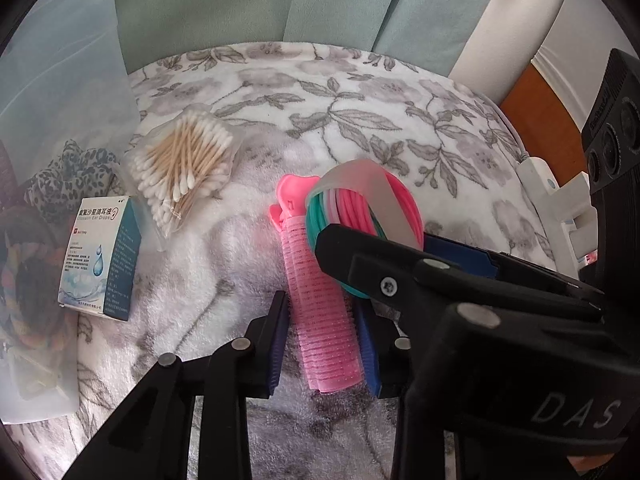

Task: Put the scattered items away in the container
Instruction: 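Close the left gripper on the pink hair roller while the right grasps the pink-teal ring bundle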

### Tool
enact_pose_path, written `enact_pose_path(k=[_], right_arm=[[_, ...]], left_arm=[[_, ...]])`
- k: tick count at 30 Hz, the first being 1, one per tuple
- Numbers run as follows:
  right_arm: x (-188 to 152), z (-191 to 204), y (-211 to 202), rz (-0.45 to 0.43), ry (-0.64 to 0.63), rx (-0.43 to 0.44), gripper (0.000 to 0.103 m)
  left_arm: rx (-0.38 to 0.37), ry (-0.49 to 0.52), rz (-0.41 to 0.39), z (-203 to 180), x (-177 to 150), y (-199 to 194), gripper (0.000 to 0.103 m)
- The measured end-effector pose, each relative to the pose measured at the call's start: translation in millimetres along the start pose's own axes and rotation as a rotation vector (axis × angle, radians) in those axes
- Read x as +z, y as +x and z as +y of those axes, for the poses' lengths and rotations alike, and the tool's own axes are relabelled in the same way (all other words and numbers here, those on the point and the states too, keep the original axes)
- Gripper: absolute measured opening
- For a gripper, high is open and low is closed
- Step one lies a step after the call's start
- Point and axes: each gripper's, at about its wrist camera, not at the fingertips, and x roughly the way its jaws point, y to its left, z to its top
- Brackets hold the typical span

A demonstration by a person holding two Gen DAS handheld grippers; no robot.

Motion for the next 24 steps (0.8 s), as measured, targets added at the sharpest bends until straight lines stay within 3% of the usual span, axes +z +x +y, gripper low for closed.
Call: enact_pose_path(k=[24], right_arm=[[-27.6,-41.3,-63.4,-0.114,0.224,-0.073,0.071]], left_arm=[[0.013,-0.016,0.014,1.3,2.6,2.4,0.029]])
